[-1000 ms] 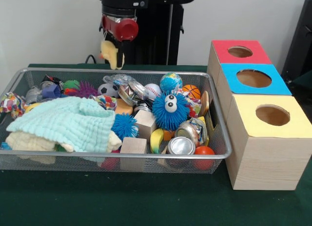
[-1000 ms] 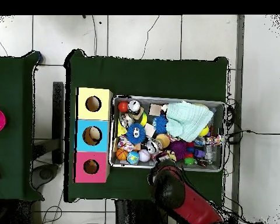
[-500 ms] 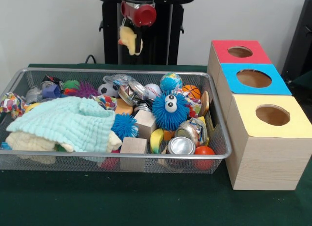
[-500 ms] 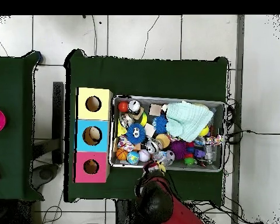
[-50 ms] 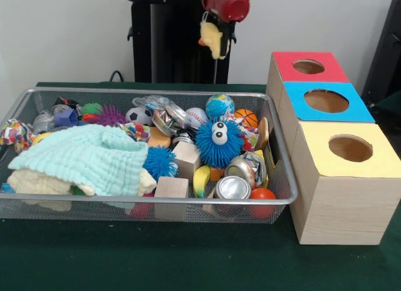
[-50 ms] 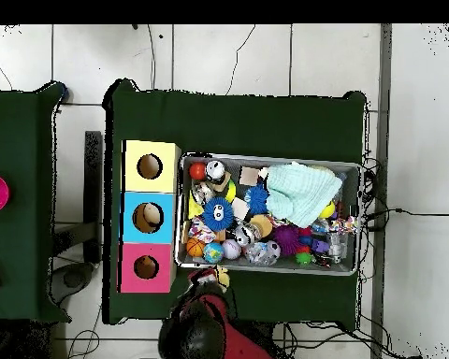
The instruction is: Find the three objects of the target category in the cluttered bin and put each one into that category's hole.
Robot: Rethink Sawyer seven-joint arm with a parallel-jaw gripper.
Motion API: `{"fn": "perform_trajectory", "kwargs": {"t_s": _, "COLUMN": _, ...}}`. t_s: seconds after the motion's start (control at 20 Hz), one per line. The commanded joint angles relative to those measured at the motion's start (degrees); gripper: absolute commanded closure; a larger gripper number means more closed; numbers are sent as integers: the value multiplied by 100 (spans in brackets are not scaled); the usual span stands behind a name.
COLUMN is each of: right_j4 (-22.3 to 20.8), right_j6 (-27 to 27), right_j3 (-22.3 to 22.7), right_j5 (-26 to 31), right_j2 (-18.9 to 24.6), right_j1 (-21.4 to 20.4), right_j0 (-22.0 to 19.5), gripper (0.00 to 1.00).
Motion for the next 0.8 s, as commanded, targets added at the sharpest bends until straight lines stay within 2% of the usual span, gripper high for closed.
{"fn": "perform_trajectory", "kwargs": {"t_s": 0.05, "right_j4": 1037, "right_j6": 1999, "right_j3": 85, "right_j5": 238, "right_j2": -212, "right_j1": -183, "right_j0": 803, "gripper": 100}}
{"fn": "perform_trajectory", "kwargs": {"t_s": 0.35, "right_j4": 1585, "right_j6": 2182, "right_j3": 32, "right_j5": 332, "right_j2": -454, "right_j1": -149, "right_j0": 1488, "gripper": 100}}
{"fn": "perform_trajectory", "kwargs": {"t_s": 0.5, "right_j4": 1617, "right_j6": 2337, "right_j3": 73, "right_j5": 202, "right_j2": -305, "right_j1": -85, "right_j0": 1468, "gripper": 100}}
{"fn": "perform_trajectory", "kwargs": {"t_s": 0.8, "right_j4": 1854, "right_j6": 2900, "right_j3": -17, "right_j5": -158, "right_j2": 3, "right_j1": 227, "right_j0": 1805, "gripper": 100}}
